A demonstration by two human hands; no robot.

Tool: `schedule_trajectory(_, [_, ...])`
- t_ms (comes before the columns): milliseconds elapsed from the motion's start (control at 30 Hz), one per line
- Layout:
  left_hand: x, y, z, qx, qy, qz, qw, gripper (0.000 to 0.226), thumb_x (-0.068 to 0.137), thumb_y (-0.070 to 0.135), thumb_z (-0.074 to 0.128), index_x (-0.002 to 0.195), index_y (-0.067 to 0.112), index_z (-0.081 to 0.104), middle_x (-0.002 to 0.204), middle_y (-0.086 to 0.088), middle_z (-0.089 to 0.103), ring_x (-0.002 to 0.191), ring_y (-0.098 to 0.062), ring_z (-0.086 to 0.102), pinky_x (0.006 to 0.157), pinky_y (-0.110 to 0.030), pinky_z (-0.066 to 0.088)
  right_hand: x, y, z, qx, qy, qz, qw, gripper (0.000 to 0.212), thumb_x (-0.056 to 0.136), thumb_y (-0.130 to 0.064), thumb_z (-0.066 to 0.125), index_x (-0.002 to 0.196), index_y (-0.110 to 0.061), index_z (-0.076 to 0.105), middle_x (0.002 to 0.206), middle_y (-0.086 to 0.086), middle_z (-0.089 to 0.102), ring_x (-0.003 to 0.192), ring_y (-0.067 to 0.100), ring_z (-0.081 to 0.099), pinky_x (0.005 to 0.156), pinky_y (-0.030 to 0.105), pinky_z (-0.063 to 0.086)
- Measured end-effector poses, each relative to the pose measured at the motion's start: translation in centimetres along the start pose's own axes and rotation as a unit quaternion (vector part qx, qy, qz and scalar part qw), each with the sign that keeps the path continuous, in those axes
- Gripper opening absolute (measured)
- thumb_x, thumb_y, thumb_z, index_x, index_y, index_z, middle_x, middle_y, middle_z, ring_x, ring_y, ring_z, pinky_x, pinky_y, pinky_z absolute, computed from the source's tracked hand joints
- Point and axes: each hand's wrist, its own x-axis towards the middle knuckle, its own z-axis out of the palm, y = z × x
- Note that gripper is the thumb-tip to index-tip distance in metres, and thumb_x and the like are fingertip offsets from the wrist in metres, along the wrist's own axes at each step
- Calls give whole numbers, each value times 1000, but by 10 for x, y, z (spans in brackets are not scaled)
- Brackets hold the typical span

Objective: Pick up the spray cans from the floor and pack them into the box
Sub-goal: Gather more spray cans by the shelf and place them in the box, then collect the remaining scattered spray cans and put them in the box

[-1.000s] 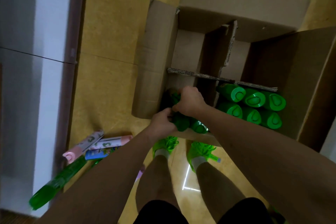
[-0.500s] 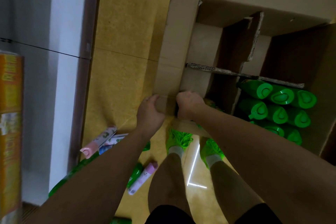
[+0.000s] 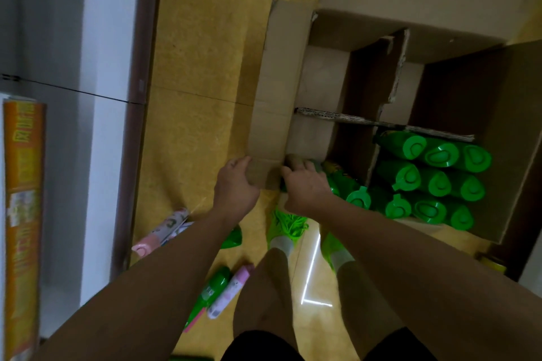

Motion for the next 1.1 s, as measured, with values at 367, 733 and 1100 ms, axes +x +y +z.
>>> schedule_trajectory(367, [-49, 24, -34, -48, 89, -39, 994, 64, 87, 28, 69, 146, 17, 46, 143, -8, 48, 129, -29, 48, 101, -39, 44, -44, -12, -53, -14, 109, -70, 991, 93, 78, -43, 77, 153, -25, 25, 156, 15, 29, 142, 38, 27, 111, 51, 35])
schedule_trajectory(733, [-191, -37, 2, -205, 223, -172, 937, 62, 84, 23, 72, 141, 13, 50, 140, -10, 51, 127, -29, 48, 102, -36, 38, -98, -92, -13, -161, 57, -203, 964, 89, 84, -43, 71, 155, -27, 19, 158, 12, 25, 142, 37, 27, 112, 49, 35])
schedule_trajectory(1100, [-282, -197, 67, -320, 284, -345, 835, 67, 82, 22, 74, 144, 14, 47, 140, -10, 52, 128, -30, 47, 99, -33, 38, -90, -219, 112, -273, 20, -282, 920, 89, 85, -47, 68, 156, -25, 19, 155, 9, 31, 139, 32, 33, 110, 43, 36])
